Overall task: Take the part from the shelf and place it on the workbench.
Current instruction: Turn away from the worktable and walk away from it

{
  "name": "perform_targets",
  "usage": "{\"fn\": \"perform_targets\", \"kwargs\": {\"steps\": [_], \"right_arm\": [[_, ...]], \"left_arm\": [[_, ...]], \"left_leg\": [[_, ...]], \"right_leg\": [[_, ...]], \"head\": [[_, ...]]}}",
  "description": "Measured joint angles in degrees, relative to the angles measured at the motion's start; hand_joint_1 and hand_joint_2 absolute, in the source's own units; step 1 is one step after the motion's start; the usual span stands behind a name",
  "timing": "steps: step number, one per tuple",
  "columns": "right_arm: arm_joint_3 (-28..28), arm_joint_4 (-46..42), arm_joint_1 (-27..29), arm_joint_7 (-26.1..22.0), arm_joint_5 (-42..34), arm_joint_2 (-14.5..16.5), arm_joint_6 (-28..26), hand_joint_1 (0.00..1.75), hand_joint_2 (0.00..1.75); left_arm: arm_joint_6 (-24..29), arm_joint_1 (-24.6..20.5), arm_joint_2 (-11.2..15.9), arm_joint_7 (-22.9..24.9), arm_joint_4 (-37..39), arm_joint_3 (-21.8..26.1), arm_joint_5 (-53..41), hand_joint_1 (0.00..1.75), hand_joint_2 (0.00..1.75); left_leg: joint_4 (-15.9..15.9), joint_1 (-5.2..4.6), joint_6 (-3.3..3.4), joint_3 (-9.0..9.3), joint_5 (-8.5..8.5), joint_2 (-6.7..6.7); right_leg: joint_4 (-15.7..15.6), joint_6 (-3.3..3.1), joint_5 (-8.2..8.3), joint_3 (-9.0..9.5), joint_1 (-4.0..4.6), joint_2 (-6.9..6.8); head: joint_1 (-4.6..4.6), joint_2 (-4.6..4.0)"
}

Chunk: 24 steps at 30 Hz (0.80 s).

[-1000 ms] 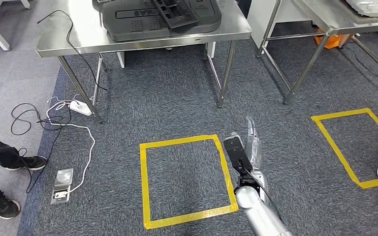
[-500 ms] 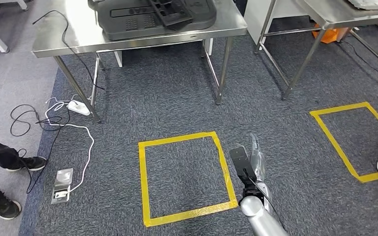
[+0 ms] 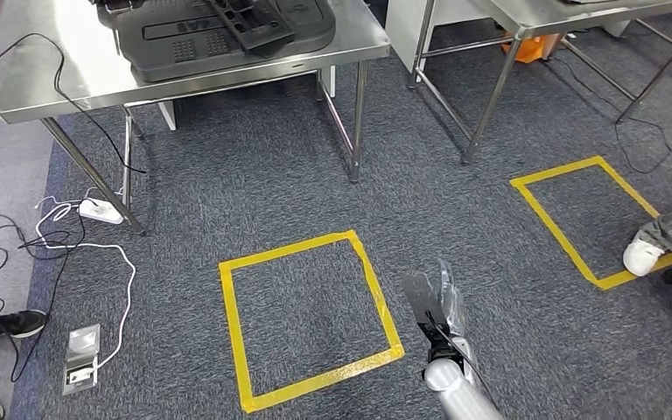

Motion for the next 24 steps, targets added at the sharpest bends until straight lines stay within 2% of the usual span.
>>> {"fn": "perform_targets", "kwargs": {"steps": [2,3,5,6,7,8,10,11,12,13,15,17,19,21,22,23,24], "right_arm": [[0.0,0.6,0.1,-0.1,-0.2,0.0,0.0,0.0,0.0],[0.0,1.0,0.0,-0.2,-0.4,0.0,0.0,0.0,0.0],[0.0,1.7,-0.1,-0.4,-0.7,0.0,0.0,0.0,0.0],[0.0,2.2,0.0,-0.5,-1.0,0.0,0.0,0.0,0.0],[0.0,2.7,0.0,-0.5,-1.2,0.0,0.0,0.0,0.0],[0.0,3.1,0.1,-0.5,-1.3,0.0,0.0,0.0,0.0],[0.0,3.6,0.1,-0.6,-1.7,0.0,0.0,0.0,0.0],[0.0,3.9,0.0,-0.6,-1.8,0.0,0.0,0.0,0.0],[0.0,4.1,-0.1,-0.7,-2.0,0.0,0.0,0.0,0.0],[0.0,4.4,-0.1,-0.7,-2.2,0.0,0.0,0.0,0.0],[0.0,4.8,-0.1,-0.7,-2.5,0.0,0.0,0.0,0.0],[0.0,5.3,-0.1,-0.8,-2.8,0.0,0.0,0.0,0.0],[0.0,5.7,-0.2,-0.9,-3.2,0.1,0.0,0.0,0.0],[0.0,6.4,-0.2,-1.0,-3.8,0.2,0.0,0.0,0.0],[0.0,6.9,-0.1,-1.1,-4.0,0.2,0.0,0.0,0.0],[0.0,7.3,0.0,-1.2,-4.3,0.2,0.0,0.0,0.0],[0.0,7.7,0.1,-1.3,-4.5,0.2,0.0,0.0,0.0]], "left_arm": [[0.0,-0.1,-0.1,0.0,0.0,0.0,0.0,0.0,0.0],[0.0,-0.1,-0.1,0.1,0.0,0.0,0.0,0.0,0.0],[0.0,-0.1,-0.2,0.1,0.0,0.0,0.0,0.0,0.0],[0.0,0.0,-0.2,0.1,0.0,0.0,0.0,0.0,0.0],[0.0,0.0,-0.2,0.1,0.0,0.0,0.0,0.0,0.0],[0.0,0.0,-0.2,0.1,0.0,0.0,0.0,0.0,0.0],[0.0,-0.1,-0.2,0.1,0.0,0.0,0.0,0.0,0.0],[0.0,-0.2,-0.3,0.1,0.0,0.0,0.0,0.0,0.0],[0.0,-0.2,-0.3,0.1,0.0,0.0,0.0,0.0,0.0],[0.0,-0.2,-0.3,0.1,0.0,0.0,0.0,0.0,0.0],[0.0,-0.2,-0.3,0.1,0.0,0.0,0.0,0.0,0.0],[0.0,-0.2,-0.3,0.0,0.0,0.0,0.0,0.0,0.0],[0.0,-0.1,-0.4,0.0,0.0,0.0,0.0,0.0,0.0],[0.0,0.0,-0.4,0.0,0.0,0.0,0.0,0.0,0.0],[0.0,0.1,-0.4,0.0,0.0,0.0,0.0,0.0,0.0],[0.0,0.2,-0.4,0.0,0.0,0.0,0.0,0.0,0.0],[0.0,0.3,-0.4,0.0,0.0,0.0,0.0,0.0,0.0]], "left_leg": [[-0.5,0.19,0.64,0.1,0.43,0.89],[-0.8,0.3,0.95,0.12,0.62,1.44],[-0.9,0.22,1.22,0.05,0.74,2.49],[-0.9,0.18,1.23,0.02,0.73,3.04],[-0.8,0.16,1.23,0.01,0.72,3.56],[-0.8,0.16,1.22,0.02,0.7,4.06],[-0.7,0.18,1.04,0.08,0.59,4.98],[-0.6,0.07,0.84,0.08,0.5,5.37],[-0.5,-0.05,0.6,0.08,0.43,5.67],[-0.4,-0.17,0.34,0.08,0.42,5.92],[-0.5,-0.27,-0.22,0.17,0.48,6.41],[0.5,-0.08,-0.9,0.0,-0.54,5.68],[5.6,0.09,-1.38,-1.91,-3.93,3.98],[12.8,0.08,-1.52,-4.95,-7.32,3.15],[14.7,0.08,-1.5,-5.73,-7.67,3.03],[14.8,0.08,-1.41,-5.7,-7.06,2.93],[12.7,0.1,-1.25,-4.63,-5.44,2.7]], "right_leg": [[1.2,0.56,-1.05,-0.51,-0.03,-0.93],[3.3,0.82,-2.48,-1.38,-0.04,-1.76],[10.0,1.29,-6.09,-4.21,-0.12,-3.01],[13.0,1.47,-7.24,-5.45,-0.19,-3.18],[14.4,1.59,-7.39,-5.94,-0.24,-3.29],[13.8,1.65,-6.49,-5.42,-0.29,-3.45],[6.8,1.59,-2.92,-1.78,-0.34,-4.56],[3.1,1.37,-1.58,-0.06,-0.18,-5.32],[0.6,1.05,-0.83,1.06,-0.01,-5.84],[-0.3,0.7,-0.78,1.36,0.18,-6.06],[-0.5,-0.03,-0.64,1.19,0.37,-5.36],[-0.8,-0.73,-0.24,1.13,0.18,-4.67],[-1.0,-1.32,0.12,1.03,0.02,-3.94],[-0.9,-1.56,0.24,0.82,0.13,-3.02],[-0.9,-1.59,0.26,0.76,0.17,-2.47],[-0.8,-1.6,0.27,0.71,0.2,-1.86],[-0.6,-1.57,0.26,0.69,0.2,-1.22]], "head": [[0.27,0.0],[0.55,0.0],[1.08,0.0],[1.17,0.0],[1.21,0.0],[1.25,0.0],[1.37,0.0],[1.43,0.0],[1.43,0.0],[1.38,0.0],[1.23,0.0],[1.09,0.0],[0.74,0.0],[0.45,0.0],[0.43,0.0],[0.41,0.0],[0.39,0.0]]}}
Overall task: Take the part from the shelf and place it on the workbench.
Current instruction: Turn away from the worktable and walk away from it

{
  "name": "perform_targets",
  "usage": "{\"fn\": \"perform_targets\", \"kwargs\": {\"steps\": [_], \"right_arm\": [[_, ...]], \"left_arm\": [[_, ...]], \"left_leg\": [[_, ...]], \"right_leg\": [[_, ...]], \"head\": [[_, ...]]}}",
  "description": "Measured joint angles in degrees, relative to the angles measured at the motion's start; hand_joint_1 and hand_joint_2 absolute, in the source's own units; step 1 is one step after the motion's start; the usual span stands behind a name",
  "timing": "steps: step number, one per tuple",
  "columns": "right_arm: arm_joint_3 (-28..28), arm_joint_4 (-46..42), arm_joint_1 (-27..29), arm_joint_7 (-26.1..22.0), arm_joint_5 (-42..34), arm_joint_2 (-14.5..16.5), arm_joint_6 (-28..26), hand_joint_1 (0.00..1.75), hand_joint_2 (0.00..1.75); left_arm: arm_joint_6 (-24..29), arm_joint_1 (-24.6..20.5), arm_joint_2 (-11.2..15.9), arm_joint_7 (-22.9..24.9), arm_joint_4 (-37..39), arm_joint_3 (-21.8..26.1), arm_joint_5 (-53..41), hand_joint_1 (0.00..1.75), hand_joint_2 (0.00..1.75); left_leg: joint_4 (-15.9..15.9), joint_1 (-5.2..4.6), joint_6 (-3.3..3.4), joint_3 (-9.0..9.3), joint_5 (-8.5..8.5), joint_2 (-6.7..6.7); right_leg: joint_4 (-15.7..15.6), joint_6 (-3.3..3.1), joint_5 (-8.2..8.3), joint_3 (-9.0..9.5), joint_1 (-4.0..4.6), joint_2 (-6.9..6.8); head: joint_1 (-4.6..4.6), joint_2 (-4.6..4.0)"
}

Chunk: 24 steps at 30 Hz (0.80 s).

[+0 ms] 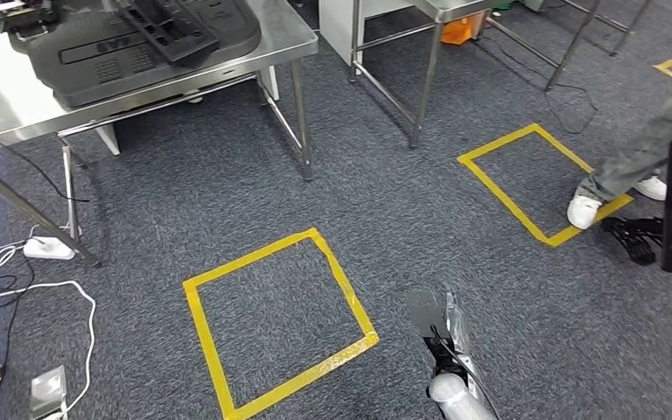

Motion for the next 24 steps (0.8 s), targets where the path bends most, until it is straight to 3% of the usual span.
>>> {"fn": "perform_targets", "kwargs": {"steps": [1,3,5,7,9,11,12,13,14,15,17,19,20,22,24], "right_arm": [[0.0,0.3,0.1,-0.2,-0.2,0.0,0.0,0.0,0.0],[0.0,1.0,0.0,-0.5,-0.6,0.1,0.0,0.0,0.0],[0.0,1.6,0.0,-0.7,-0.9,0.1,0.0,0.0,0.0],[0.0,2.1,0.3,-0.8,-1.0,0.1,0.0,0.0,0.0],[0.0,2.5,0.5,-1.0,-1.1,0.1,0.0,0.0,0.0],[0.0,3.0,0.3,-1.3,-1.1,0.1,0.0,0.0,0.0],[0.0,3.2,0.3,-1.4,-1.1,0.1,0.0,0.0,0.0],[0.0,3.5,0.3,-1.5,-1.1,0.1,0.0,0.0,0.0],[0.0,3.8,0.5,-1.5,-1.1,0.1,0.0,0.0,0.0],[0.0,4.0,0.6,-1.5,-1.1,0.1,0.0,0.0,0.0],[0.0,4.3,0.6,-1.5,-1.1,0.1,0.0,0.0,0.0],[0.0,4.5,0.4,-1.5,-1.1,0.1,0.0,0.0,0.0],[0.0,4.6,0.4,-1.5,-1.1,0.1,0.0,0.0,0.0],[0.0,4.8,0.5,-1.4,-1.1,0.1,-0.1,0.0,0.0],[0.0,5.0,0.5,-1.3,-1.2,0.0,-0.1,0.0,0.0]], "left_arm": [[0.0,0.0,0.0,0.0,0.0,0.0,0.0,0.0,0.0],[0.0,0.0,0.0,0.0,0.0,0.0,0.0,0.0,0.0],[0.0,0.0,0.0,0.1,0.0,0.0,0.0,0.0,0.0],[0.0,-0.1,0.0,0.1,0.0,0.0,0.0,0.0,0.0],[0.0,-0.1,-0.1,0.2,0.0,0.0,0.0,0.0,0.0],[0.0,0.0,-0.1,0.2,0.0,0.0,0.0,0.0,0.0],[0.0,0.1,-0.1,0.2,0.0,0.0,0.0,0.0,0.0],[0.0,0.1,-0.1,0.2,0.0,0.0,0.0,0.0,0.0],[0.0,0.2,-0.1,0.2,0.0,0.0,0.0,0.0,0.0],[0.0,0.2,-0.1,0.2,0.0,0.0,0.0,0.0,0.0],[0.0,0.1,-0.2,0.2,0.0,0.0,0.0,0.0,0.0],[0.0,0.1,-0.2,0.1,0.0,0.0,0.0,0.0,0.0],[0.0,0.1,-0.2,0.1,0.0,0.0,0.0,0.0,0.0],[0.0,0.1,-0.2,0.0,0.0,0.0,0.0,0.0,0.0],[0.0,0.1,-0.3,0.0,0.0,0.0,0.0,0.0,0.0]], "left_leg": [[-3.6,0.05,0.22,1.72,2.08,-0.67],[-10.1,0.25,0.56,4.55,4.58,-3.33],[-12.3,0.19,0.69,5.21,4.74,-4.68],[-12.8,0.16,1.16,5.36,5.04,-3.42],[-13.5,0.34,1.93,5.6,5.46,-1.94],[-13.7,0.24,2.36,5.63,5.6,-0.38],[-13.7,0.16,2.41,5.6,5.59,0.45],[-13.7,0.11,2.43,5.59,5.56,1.23],[-13.7,0.1,2.43,5.59,5.53,1.96],[-13.7,0.11,2.37,5.63,5.47,2.64],[-13.7,0.07,2.1,5.82,5.28,3.87],[-13.6,-0.18,1.58,6.01,5.07,4.81],[-13.6,-0.31,1.28,6.08,5.02,5.15],[-13.7,-0.28,0.6,6.29,4.91,5.72],[-12.0,-0.06,-0.06,5.93,3.45,4.08]], "right_leg": [[0.2,0.05,-0.03,-0.02,-0.02,0.65],[0.6,0.37,-0.09,-0.36,0.0,1.89],[0.8,1.01,0.1,-0.94,-0.16,3.06],[0.8,1.7,0.31,-1.26,-0.38,3.72],[2.8,2.21,-1.13,-2.16,-0.29,1.67],[9.0,2.67,-4.65,-4.94,-0.25,-1.15],[12.7,2.9,-6.28,-6.6,-0.34,-1.74],[15.3,3.06,-7.08,-7.71,-0.44,-2.04],[15.9,3.17,-6.83,-7.88,-0.52,-2.24],[14.3,3.22,-5.53,-6.89,-0.59,-2.49],[6.4,3.04,-2.06,-2.69,-0.53,-4.06],[0.8,2.34,-0.34,-0.05,-0.17,-5.37],[0.2,1.93,-0.4,0.08,0.06,-5.48],[0.0,1.19,-0.11,-0.09,0.11,-4.4],[-0.5,0.46,0.28,0.01,-0.13,-3.44]], "head": [[-0.04,0.0],[-0.13,0.0],[-0.2,0.0],[-0.21,0.0],[0.21,0.0],[0.77,0.0],[0.92,0.0],[0.95,0.0],[0.97,0.0],[1.03,0.0],[1.19,0.0],[1.17,0.0],[1.07,0.0],[0.89,0.0],[0.65,0.0]]}}
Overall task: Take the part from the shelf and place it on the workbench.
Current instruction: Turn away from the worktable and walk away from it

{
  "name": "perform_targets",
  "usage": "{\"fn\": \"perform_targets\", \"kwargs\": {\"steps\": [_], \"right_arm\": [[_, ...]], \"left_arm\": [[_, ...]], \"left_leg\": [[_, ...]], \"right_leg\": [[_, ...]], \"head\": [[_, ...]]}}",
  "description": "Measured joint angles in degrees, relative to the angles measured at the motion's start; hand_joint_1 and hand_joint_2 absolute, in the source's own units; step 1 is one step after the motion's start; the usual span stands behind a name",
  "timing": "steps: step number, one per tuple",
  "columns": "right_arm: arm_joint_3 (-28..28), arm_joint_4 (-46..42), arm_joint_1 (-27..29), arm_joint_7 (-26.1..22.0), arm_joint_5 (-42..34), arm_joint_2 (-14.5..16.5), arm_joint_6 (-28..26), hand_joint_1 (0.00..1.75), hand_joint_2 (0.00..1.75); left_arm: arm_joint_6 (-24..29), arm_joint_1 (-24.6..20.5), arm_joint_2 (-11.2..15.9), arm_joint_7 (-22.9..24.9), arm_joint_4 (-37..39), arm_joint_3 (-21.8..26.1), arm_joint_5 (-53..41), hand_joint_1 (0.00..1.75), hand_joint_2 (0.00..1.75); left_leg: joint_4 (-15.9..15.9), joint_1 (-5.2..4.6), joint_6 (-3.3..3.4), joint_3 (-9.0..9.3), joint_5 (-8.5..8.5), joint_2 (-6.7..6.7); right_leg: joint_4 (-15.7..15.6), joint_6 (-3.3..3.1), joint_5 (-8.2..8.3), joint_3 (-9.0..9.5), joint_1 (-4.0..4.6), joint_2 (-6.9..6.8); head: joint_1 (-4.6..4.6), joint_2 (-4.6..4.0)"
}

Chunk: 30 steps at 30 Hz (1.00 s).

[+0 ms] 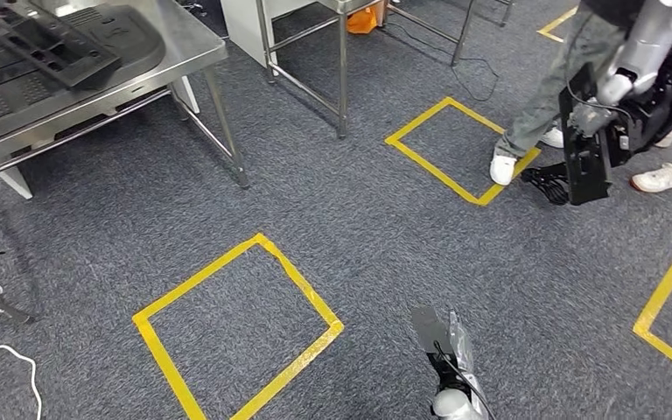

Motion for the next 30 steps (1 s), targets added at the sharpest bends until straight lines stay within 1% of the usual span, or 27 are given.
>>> {"fn": "perform_targets", "kwargs": {"steps": [2,3,4,5,6,7,8,9,10,11,12,13,14,15,16,17,18,19,20,21,22,23,25,26,28,29,30], "right_arm": [[0.0,0.1,-0.1,0.0,-0.1,0.0,0.0,0.0,0.0],[0.0,0.3,-0.1,0.0,-0.2,0.0,0.0,0.0,0.0],[0.0,0.4,0.0,0.0,-0.2,0.0,0.0,0.0,0.0],[0.0,0.5,0.1,0.0,-0.3,0.1,0.0,0.0,0.0],[0.0,0.7,0.1,0.0,-0.3,0.1,0.0,0.0,0.0],[0.0,0.8,0.1,0.1,-0.3,0.1,0.0,0.0,0.0],[0.0,0.9,0.1,0.1,-0.3,0.1,0.0,0.0,0.0],[0.0,1.0,0.1,0.1,-0.3,0.1,0.0,0.0,0.0],[0.0,1.1,0.0,0.1,-0.3,0.1,0.0,0.0,0.0],[0.0,1.2,0.0,0.1,-0.2,0.1,0.0,0.0,0.0],[0.0,1.3,0.1,0.1,-0.2,0.1,0.0,0.0,0.0],[0.0,1.4,0.2,0.1,-0.2,0.0,0.0,0.0,0.0],[0.0,1.5,0.4,0.1,-0.3,0.0,0.0,0.0,0.0],[0.0,1.6,0.6,0.1,-0.3,0.0,-0.1,0.0,0.0],[0.0,1.8,0.6,0.1,-0.3,0.0,-0.1,0.0,0.0],[-0.1,1.9,0.6,0.1,-0.3,0.0,-0.1,0.0,0.0],[-0.2,2.1,0.5,0.1,-0.4,0.0,-0.1,0.0,0.0],[-0.3,2.3,0.6,0.0,-0.4,0.0,-0.1,0.0,0.0],[-0.5,2.4,0.8,0.0,-0.4,0.0,-0.1,0.0,0.0],[-0.6,2.6,1.1,-0.1,-0.5,0.0,-0.1,0.0,0.0],[-0.8,2.7,1.3,-0.1,-0.4,0.0,-0.1,0.0,0.0],[-1.0,2.8,1.4,-0.2,-0.4,-0.1,-0.1,0.0,0.0],[-1.5,2.9,1.4,-0.3,-0.3,0.0,-0.1,0.0,0.0],[-1.7,3.0,1.5,-0.3,-0.3,0.0,-0.1,0.0,0.0],[-2.2,3.1,1.8,-0.3,-0.3,-0.1,-0.1,0.0,0.0],[-2.4,3.2,2.0,-0.4,-0.3,-0.1,-0.1,0.0,0.0],[-2.6,3.2,2.1,-0.3,-0.3,-0.2,-0.1,0.0,0.0]], "left_arm": [[0.0,0.1,0.0,0.0,0.0,0.0,0.0,0.0,0.0],[0.0,0.2,0.0,0.0,0.0,0.0,0.0,0.0,0.0],[0.0,0.3,0.0,0.0,0.0,0.0,0.0,0.0,0.0],[0.1,0.4,0.0,0.0,0.0,0.0,0.0,0.0,0.0],[0.1,0.5,0.0,0.0,0.0,0.0,0.0,0.0,0.0],[0.1,0.5,0.0,0.0,0.0,0.0,0.0,0.0,0.0],[0.1,0.5,0.0,0.0,0.0,0.0,0.0,0.0,0.0],[0.1,0.6,0.0,-0.1,0.0,0.0,0.0,0.0,0.0],[0.1,0.6,0.0,-0.1,0.0,0.0,0.0,0.0,0.0],[0.1,0.7,0.0,-0.1,0.0,0.0,0.0,0.0,0.0],[0.2,0.7,0.0,-0.1,0.0,0.0,0.0,0.0,0.0],[0.2,0.7,0.0,-0.1,0.0,0.0,0.0,0.0,0.0],[0.3,0.7,0.0,-0.1,0.0,0.0,0.0,0.0,0.0],[0.3,0.7,-0.1,-0.1,0.0,0.0,0.0,0.0,0.0],[0.3,0.7,-0.1,-0.1,0.0,0.0,0.0,0.0,0.0],[0.3,0.8,-0.1,-0.2,0.0,0.0,0.0,0.0,0.0],[0.3,0.9,-0.1,-0.2,0.0,0.0,0.0,0.0,0.0],[0.3,1.0,-0.1,-0.2,0.0,0.0,0.0,0.0,0.0],[0.3,1.1,-0.1,-0.2,0.0,0.0,0.0,0.0,0.0],[0.3,1.1,-0.1,-0.2,0.0,0.0,0.0,0.0,0.0],[0.3,1.0,-0.1,-0.2,0.0,0.0,0.0,0.0,0.0],[0.3,1.0,-0.1,-0.1,0.0,0.0,0.0,0.0,0.0],[0.3,0.9,-0.1,-0.1,0.0,0.0,0.0,0.0,0.0],[0.3,0.9,-0.1,-0.1,0.0,0.0,0.0,0.0,0.0],[0.3,0.8,-0.1,-0.1,0.0,0.0,0.0,0.0,0.0],[0.3,0.7,-0.2,-0.1,0.0,0.0,0.0,0.0,0.0],[0.3,0.7,-0.2,0.0,0.0,0.0,0.0,0.0,0.0]], "left_leg": [[6.0,0.15,-0.35,-2.42,-3.62,-2.76],[10.0,0.14,-0.39,-4.23,-5.45,-3.48],[13.2,0.12,-0.4,-5.71,-6.5,-3.81],[14.6,0.1,-0.36,-6.36,-6.35,-3.95],[13.9,0.1,-0.26,-6.12,-5.25,-4.04],[10.9,0.15,-0.11,-4.79,-3.16,-4.36],[6.8,0.25,0.09,-3.11,-1.12,-5.51],[3.2,0.43,0.23,-1.73,0.31,-7.13],[0.6,0.56,0.32,-0.76,1.24,-8.51],[-0.6,0.53,0.42,-0.46,1.37,-9.5],[-0.7,0.41,0.52,-0.45,1.33,-9.5],[-0.9,0.35,0.78,-0.39,1.44,-8.76],[-1.2,0.34,1.15,-0.22,1.61,-7.98],[-1.6,0.43,1.54,-0.05,1.82,-7.18],[-1.9,0.52,1.88,0.07,2.0,-6.26],[-2.0,0.46,2.09,0.13,2.06,-5.36],[-2.1,0.36,2.22,0.11,2.05,-4.47],[-2.1,0.28,2.26,0.08,2.01,-3.56],[-2.0,0.23,2.29,0.08,1.96,-2.73],[-2.0,0.22,2.26,0.1,1.9,-1.98],[-2.0,0.25,2.15,0.19,1.8,-1.26],[-2.0,0.29,1.98,0.34,1.66,-0.57],[-2.0,0.1,1.41,0.65,1.34,0.56],[-2.0,-0.02,1.1,0.79,1.23,0.94],[-2.0,-0.06,0.41,1.11,1.09,1.63],[-1.8,0.08,0.02,1.27,0.8,1.38],[-1.1,0.22,-0.31,1.15,0.14,0.53]], "right_leg": [[-0.2,-0.52,0.27,0.01,-0.08,0.94],[-0.2,-0.66,0.32,-0.07,-0.01,1.51],[-0.2,-0.71,0.34,-0.1,0.06,2.16],[-0.1,-0.74,0.36,-0.1,0.12,2.87],[0.0,-0.74,0.36,-0.08,0.15,3.58],[0.1,-0.7,0.33,-0.05,0.15,4.34],[0.3,-0.6,0.28,-0.12,0.1,5.05],[0.7,-0.43,0.2,-0.33,0.16,5.71],[0.9,-0.16,0.18,-0.64,0.13,6.39],[1.1,0.18,0.23,-1.01,0.03,7.05],[1.1,0.55,0.37,-1.3,-0.08,7.7],[1.0,0.94,0.53,-1.46,-0.27,8.37],[1.2,1.23,0.44,-1.57,-0.32,8.12],[2.1,1.48,-0.16,-1.97,-0.25,7.01],[4.1,1.7,-1.42,-2.9,-0.16,5.44],[7.2,1.88,-3.18,-4.31,-0.12,3.57],[10.9,2.09,-5.03,-6.09,-0.15,2.35],[14.2,2.28,-6.36,-7.62,-0.27,1.75],[16.0,2.42,-6.74,-8.39,-0.4,1.42],[15.8,2.53,-6.06,-8.1,-0.53,1.15],[13.1,2.59,-4.43,-6.61,-0.64,0.78],[9.0,2.63,-2.56,-4.39,-0.71,0.03],[2.3,2.18,-0.36,-0.91,-0.39,-1.67],[0.9,1.81,-0.18,-0.3,-0.18,-2.08],[0.7,0.91,-0.24,-0.38,0.12,-1.36],[0.6,0.55,-0.16,-0.35,0.08,-0.86],[0.4,0.19,-0.06,-0.29,0.01,-0.37]], "head": [[-0.38,0.0],[-0.52,0.0],[-0.61,0.0],[-0.66,0.0],[-0.68,0.0],[-0.69,0.0],[-0.74,0.0],[-0.79,0.0],[-0.81,0.0],[-0.84,0.0],[-0.83,0.0],[-0.81,0.0],[-0.79,0.0],[-0.57,0.0],[-0.26,0.0],[0.07,0.0],[0.34,0.0],[0.44,0.0],[0.45,0.0],[0.48,0.0],[0.55,0.0],[0.63,0.0],[0.7,0.0],[0.61,0.0],[0.34,0.0],[0.24,0.0],[0.14,0.0]]}}
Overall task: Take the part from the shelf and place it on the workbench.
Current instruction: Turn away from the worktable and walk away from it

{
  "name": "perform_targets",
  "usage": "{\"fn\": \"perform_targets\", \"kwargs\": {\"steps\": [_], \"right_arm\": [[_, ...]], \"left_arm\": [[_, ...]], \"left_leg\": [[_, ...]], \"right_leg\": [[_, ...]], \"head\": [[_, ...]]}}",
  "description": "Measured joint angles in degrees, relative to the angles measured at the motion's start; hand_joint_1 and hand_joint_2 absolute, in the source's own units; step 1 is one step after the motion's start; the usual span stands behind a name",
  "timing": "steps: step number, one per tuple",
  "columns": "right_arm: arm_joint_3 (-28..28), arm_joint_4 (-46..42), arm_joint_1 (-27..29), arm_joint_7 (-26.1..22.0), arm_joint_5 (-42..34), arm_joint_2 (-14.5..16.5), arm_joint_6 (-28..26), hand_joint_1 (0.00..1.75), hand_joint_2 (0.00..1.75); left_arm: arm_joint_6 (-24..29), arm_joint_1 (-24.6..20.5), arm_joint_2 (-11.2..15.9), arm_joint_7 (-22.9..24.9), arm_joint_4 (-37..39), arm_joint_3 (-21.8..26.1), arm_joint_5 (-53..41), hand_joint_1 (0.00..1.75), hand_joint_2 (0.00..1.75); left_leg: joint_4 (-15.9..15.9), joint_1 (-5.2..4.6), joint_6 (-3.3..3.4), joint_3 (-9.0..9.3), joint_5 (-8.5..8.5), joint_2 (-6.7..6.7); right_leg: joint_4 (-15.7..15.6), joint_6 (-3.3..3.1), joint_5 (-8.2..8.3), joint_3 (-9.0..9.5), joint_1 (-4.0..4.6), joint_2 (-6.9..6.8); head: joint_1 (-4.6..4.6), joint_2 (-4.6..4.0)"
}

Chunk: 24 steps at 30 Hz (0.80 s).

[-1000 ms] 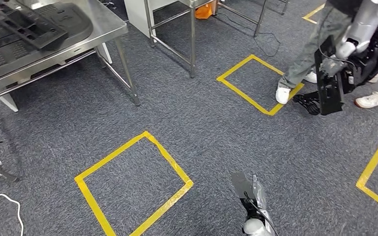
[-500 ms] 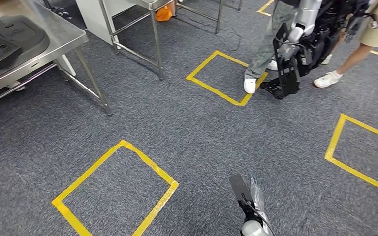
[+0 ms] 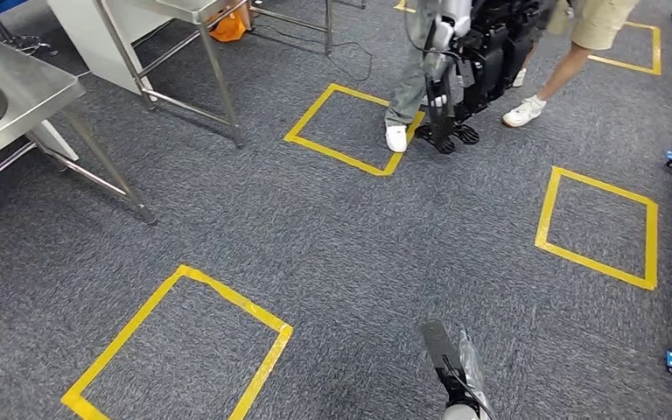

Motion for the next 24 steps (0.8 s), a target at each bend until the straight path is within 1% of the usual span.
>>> {"fn": "perform_targets", "kwargs": {"steps": [1,2,3,4,5,6,7,8,9,10,11,12,13,14,15,16,17,18,19,20,21,22,23,24], "right_arm": [[-0.2,0.0,0.0,0.0,0.0,0.0,0.0,0.0,0.0],[-0.3,0.0,0.0,0.0,0.0,0.0,0.0,0.0,0.0],[-0.3,0.0,0.0,0.0,0.0,0.0,0.0,0.0,0.0],[-0.4,0.1,0.0,0.0,0.0,0.0,0.0,0.0,0.0],[-0.5,0.1,0.1,0.0,0.0,0.0,0.0,0.0,0.0],[-0.6,0.2,0.2,0.1,0.0,0.1,0.0,0.0,0.0],[-0.8,0.2,0.3,0.2,0.0,0.1,0.0,0.0,0.0],[-0.9,0.2,0.3,0.3,0.1,0.1,0.0,0.0,0.0],[-1.0,0.2,0.3,0.4,0.1,0.1,0.0,0.0,0.0],[-1.1,0.3,0.3,0.5,0.2,0.1,0.0,0.0,0.0],[-1.2,0.3,0.3,0.7,0.3,0.1,0.0,0.0,0.0],[-1.2,0.3,0.3,0.8,0.4,0.1,0.0,0.0,0.0],[-1.3,0.3,0.3,0.8,0.6,0.1,0.0,0.0,0.0],[-1.4,0.3,0.5,0.9,0.7,0.1,0.0,0.0,0.0],[-1.6,0.3,0.7,0.9,0.8,0.1,0.0,0.0,0.0],[-1.9,0.3,0.7,0.9,0.9,0.1,0.0,0.0,0.0],[-2.1,0.3,0.7,0.9,1.0,0.1,0.0,0.0,0.0],[-2.3,0.3,0.5,0.9,1.0,0.1,0.0,0.0,0.0],[-2.5,0.4,0.4,0.9,1.0,0.1,0.0,0.0,0.0],[-2.6,0.4,0.5,0.8,1.0,0.1,0.0,0.0,0.0],[-2.7,0.4,0.6,0.8,1.0,0.1,0.0,0.0,0.0],[-2.8,0.5,0.7,0.8,1.0,0.1,0.0,0.0,0.0],[-2.9,0.5,0.7,0.8,1.0,0.1,0.0,0.0,0.0],[-3.0,0.5,0.7,0.8,1.0,0.1,0.0,0.0,0.0]], "left_arm": [[0.0,0.0,0.0,0.0,0.0,0.0,0.0,0.0,0.0],[0.0,0.0,0.0,0.0,0.0,0.0,0.0,0.0,0.0],[0.0,0.1,0.0,0.0,0.0,0.0,0.0,0.0,0.0],[0.0,0.2,0.0,0.0,0.0,0.0,0.0,0.0,0.0],[0.0,0.3,0.0,0.1,0.0,0.0,0.0,0.0,0.0],[0.0,0.3,0.0,0.1,0.0,0.0,0.0,0.0,0.0],[0.0,0.3,0.0,0.1,0.0,0.0,0.0,0.0,0.0],[0.0,0.3,0.0,0.1,0.0,0.0,0.0,0.0,0.0],[0.0,0.3,0.0,0.1,0.0,0.0,0.0,0.0,0.0],[0.0,0.3,0.0,0.1,0.0,0.0,0.0,0.0,0.0],[0.0,0.3,0.0,0.1,0.0,0.0,0.0,0.0,0.0],[0.0,0.3,0.0,0.1,0.0,0.0,0.0,0.0,0.0],[0.0,0.3,0.0,0.1,0.0,0.0,0.0,0.0,0.0],[0.0,0.2,-0.1,0.1,0.0,0.0,0.0,0.0,0.0],[0.0,0.2,-0.1,0.1,0.0,0.0,0.0,0.0,0.0],[0.0,0.2,-0.2,0.1,0.0,0.0,0.0,0.0,0.0],[0.1,0.2,-0.2,0.1,0.0,0.0,0.0,0.0,0.0],[0.2,0.3,-0.2,0.1,0.0,0.0,0.0,0.0,0.0],[0.3,0.4,-0.2,0.1,0.0,0.0,0.0,0.0,0.0],[0.5,0.4,-0.2,0.1,0.0,0.0,0.0,0.0,0.0],[0.6,0.5,-0.3,0.1,0.0,0.0,0.0,0.0,0.0],[0.6,0.4,-0.3,0.1,0.0,0.0,0.0,0.0,0.0],[0.6,0.4,-0.3,0.1,0.0,0.0,0.0,0.0,0.0],[0.6,0.4,-0.3,0.1,0.0,0.0,0.0,0.0,0.0]], "left_leg": [[1.7,0.12,-0.23,-0.6,-1.22,-1.22],[4.8,0.19,-0.34,-1.86,-2.99,-2.69],[8.6,0.14,-0.33,-3.67,-4.89,-3.66],[12.5,0.08,-0.29,-5.55,-6.43,-4.11],[15.2,0.01,-0.21,-6.96,-7.09,-4.32],[16.0,-0.06,-0.07,-7.52,-6.66,-4.43],[14.3,-0.09,0.14,-6.96,-5.03,-4.64],[10.9,-0.08,0.38,-5.58,-2.72,-5.25],[7.1,-0.03,0.62,-4.06,-0.84,-6.56],[3.7,0.1,0.77,-2.77,0.57,-7.79],[1.7,0.13,0.89,-2.06,1.15,-8.75],[0.9,0.08,1.02,-1.86,1.07,-9.16],[0.6,-0.01,1.19,-1.79,1.15,-8.7],[0.3,-0.07,1.57,-1.68,1.34,-8.04],[0.0,-0.07,1.98,-1.52,1.56,-7.38],[-0.4,-0.04,2.35,-1.38,1.79,-6.64],[-0.7,-0.01,2.64,-1.29,1.96,-5.86],[-0.8,-0.1,2.78,-1.28,1.99,-5.11],[-0.8,-0.17,2.85,-1.31,1.96,-4.29],[-0.8,-0.21,2.88,-1.33,1.91,-3.47],[-0.8,-0.22,2.86,-1.32,1.84,-2.68],[-0.8,-0.2,2.79,-1.28,1.76,-1.95],[-0.8,-0.16,2.65,-1.16,1.65,-1.25],[-0.8,-0.17,2.44,-1.0,1.49,-0.62]], "right_leg": [[-0.2,-0.33,0.13,0.08,-0.11,0.47],[-0.2,-0.6,0.21,0.13,-0.12,0.93],[-0.2,-0.79,0.22,0.11,-0.01,1.47],[-0.2,-0.92,0.22,0.09,0.12,2.07],[-0.1,-1.0,0.21,0.1,0.25,2.75],[-0.1,-1.01,0.2,0.1,0.33,3.46],[0.1,-0.99,0.18,0.13,0.36,4.23],[0.2,-0.93,0.14,0.15,0.37,5.01],[0.5,-0.81,0.06,0.08,0.4,5.74],[0.7,-0.63,-0.02,-0.12,0.4,6.51],[0.9,-0.39,-0.04,-0.37,0.35,7.14],[1.0,-0.11,0.0,-0.64,0.27,7.77],[0.9,0.22,0.12,-0.84,0.12,8.41],[0.9,0.5,0.14,-0.93,-0.01,8.53],[1.4,0.73,-0.17,-1.13,-0.01,7.63],[2.7,0.95,-1.08,-1.77,0.03,6.15],[5.2,1.14,-2.58,-2.91,0.07,4.35],[8.5,1.38,-4.4,-4.53,0.09,2.79],[12.2,1.63,-6.08,-6.3,-0.01,2.1],[14.9,1.83,-6.97,-7.57,-0.13,1.82],[15.9,1.96,-6.86,-7.97,-0.24,1.65],[14.6,2.05,-5.69,-7.22,-0.33,1.43],[11.3,2.08,-3.82,-5.43,-0.4,0.97],[7.1,2.04,-2.24,-3.26,-0.35,-0.12]], "head": [[-0.13,0.0],[-0.29,0.0],[-0.45,0.0],[-0.57,0.0],[-0.65,0.0],[-0.7,0.0],[-0.72,0.0],[-0.74,0.0],[-0.77,0.0],[-0.8,0.0],[-0.84,0.0],[-0.88,0.0],[-0.9,0.0],[-0.89,0.0],[-0.8,0.0],[-0.57,0.0],[-0.3,0.0],[-0.03,0.0],[0.15,0.0],[0.22,0.0],[0.26,0.0],[0.32,0.0],[0.41,0.0],[0.5,0.0]]}}
